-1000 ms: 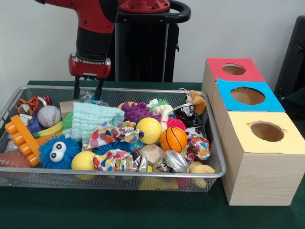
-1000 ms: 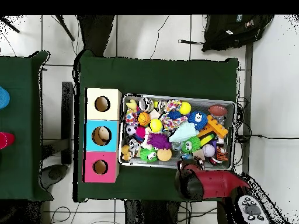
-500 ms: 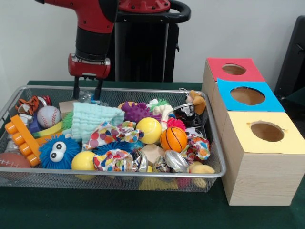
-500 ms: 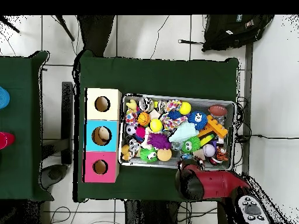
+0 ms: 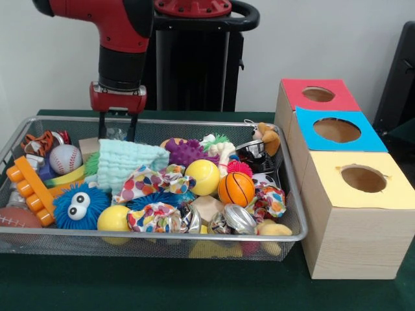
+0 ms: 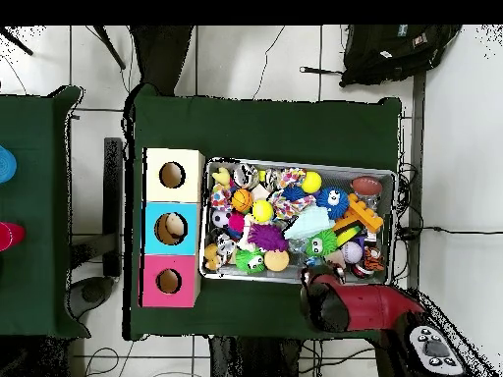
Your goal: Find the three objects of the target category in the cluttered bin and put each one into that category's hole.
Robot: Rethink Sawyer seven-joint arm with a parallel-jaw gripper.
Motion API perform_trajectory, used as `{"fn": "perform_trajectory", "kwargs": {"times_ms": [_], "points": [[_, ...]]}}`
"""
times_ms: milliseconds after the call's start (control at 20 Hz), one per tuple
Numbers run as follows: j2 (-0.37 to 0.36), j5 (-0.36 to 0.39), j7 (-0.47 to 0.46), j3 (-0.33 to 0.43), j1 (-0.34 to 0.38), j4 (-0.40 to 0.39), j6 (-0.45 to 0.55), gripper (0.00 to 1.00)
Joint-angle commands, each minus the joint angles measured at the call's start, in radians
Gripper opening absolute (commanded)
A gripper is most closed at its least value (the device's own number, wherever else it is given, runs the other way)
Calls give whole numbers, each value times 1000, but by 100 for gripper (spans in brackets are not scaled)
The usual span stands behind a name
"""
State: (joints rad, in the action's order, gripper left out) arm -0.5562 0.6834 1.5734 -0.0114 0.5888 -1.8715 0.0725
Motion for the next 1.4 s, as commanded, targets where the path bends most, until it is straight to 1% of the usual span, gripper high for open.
{"fn": "perform_trajectory", "kwargs": {"times_ms": [50, 500, 550, 700, 800, 900, 1050, 1400], "points": [[140, 85, -74, 208, 63, 87, 70, 100], [119, 133, -87, 263, 55, 50, 109, 100], [117, 141, -84, 272, 58, 47, 115, 0], [117, 153, -103, 300, 78, 39, 116, 0], [117, 156, -118, 321, 88, 34, 137, 0], [115, 154, -106, 314, 79, 35, 150, 0], [98, 161, -76, 294, 60, 31, 138, 0], [91, 148, -85, 290, 59, 33, 188, 0]]}}
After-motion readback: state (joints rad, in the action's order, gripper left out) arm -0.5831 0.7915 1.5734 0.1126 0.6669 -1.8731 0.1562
